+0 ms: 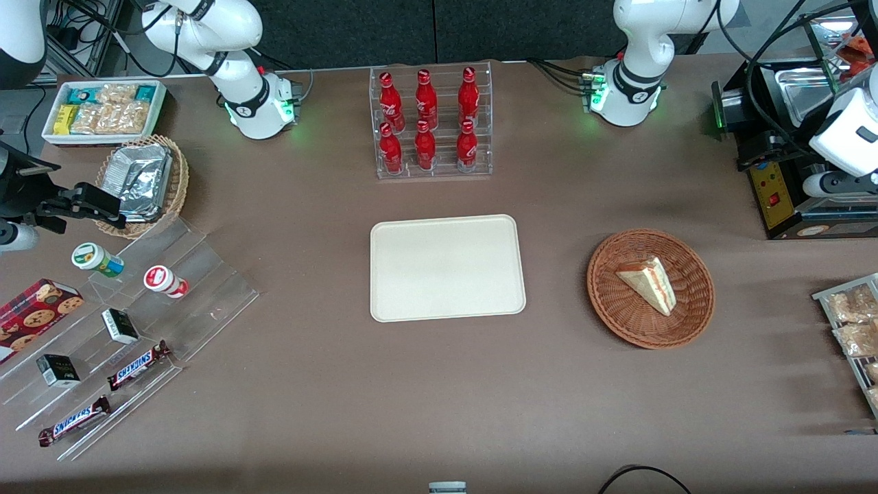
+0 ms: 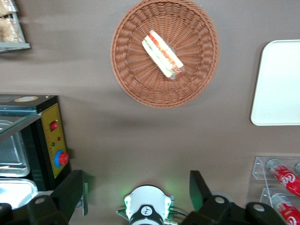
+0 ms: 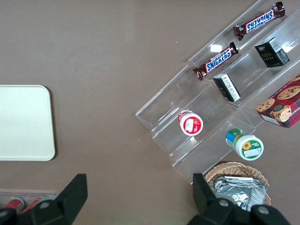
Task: Place sandwich from basket to tray
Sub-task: 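Move the left gripper down over the wrapped sandwich in the wicker basket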
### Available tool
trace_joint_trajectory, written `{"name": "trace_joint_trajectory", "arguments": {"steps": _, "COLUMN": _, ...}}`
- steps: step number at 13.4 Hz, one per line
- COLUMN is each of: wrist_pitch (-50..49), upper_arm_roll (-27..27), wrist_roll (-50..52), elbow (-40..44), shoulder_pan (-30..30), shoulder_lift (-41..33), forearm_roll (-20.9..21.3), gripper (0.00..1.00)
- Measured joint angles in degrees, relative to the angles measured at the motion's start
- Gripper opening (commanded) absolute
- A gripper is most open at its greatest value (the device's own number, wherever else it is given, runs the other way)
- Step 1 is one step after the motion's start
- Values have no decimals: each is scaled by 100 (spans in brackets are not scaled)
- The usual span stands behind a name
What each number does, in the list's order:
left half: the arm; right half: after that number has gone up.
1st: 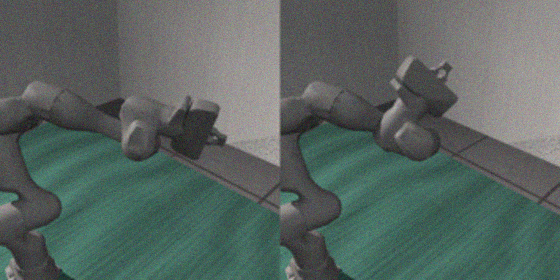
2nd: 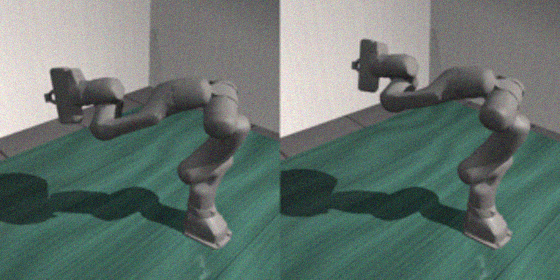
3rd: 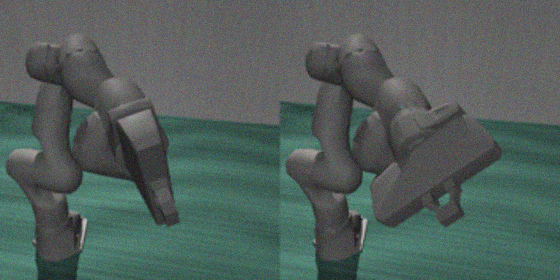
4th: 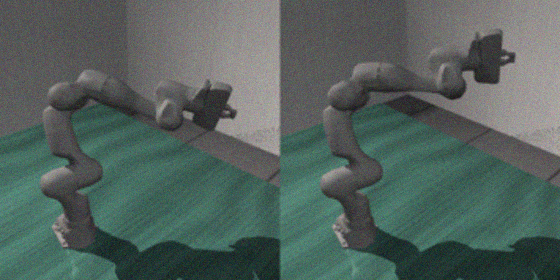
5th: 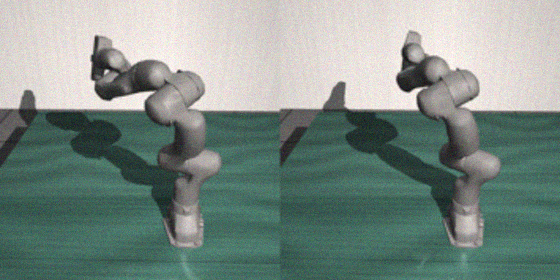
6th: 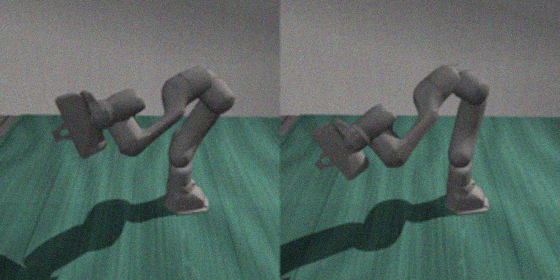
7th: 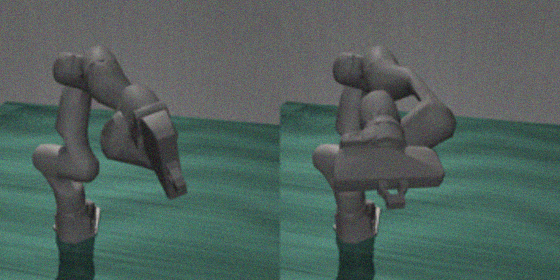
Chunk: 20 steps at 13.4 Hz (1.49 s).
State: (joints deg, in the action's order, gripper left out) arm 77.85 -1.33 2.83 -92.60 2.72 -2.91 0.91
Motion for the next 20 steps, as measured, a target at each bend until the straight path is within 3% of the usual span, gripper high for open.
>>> {"name": "trace_joint_trajectory", "arguments": {"steps": 7, "wrist_pitch": 219, "upper_arm_roll": -26, "wrist_roll": -9, "elbow": -45, "shoulder_pan": -1, "shoulder_lift": 168, "forearm_roll": -23, "gripper": 100}}
{"name": "trace_joint_trajectory", "arguments": {"steps": 15, "wrist_pitch": 2579, "upper_arm_roll": -26, "wrist_roll": 346, "elbow": -1441, "shoulder_pan": 0, "shoulder_lift": 837, "forearm_roll": -24, "gripper": 100}}
{"name": "trace_joint_trajectory", "arguments": {"steps": 20, "wrist_pitch": 3962, "upper_arm_roll": -11, "wrist_roll": 2061, "elbow": -2372, "shoulder_pan": 212, "shoulder_lift": 986, "forearm_roll": -28, "gripper": 100}}
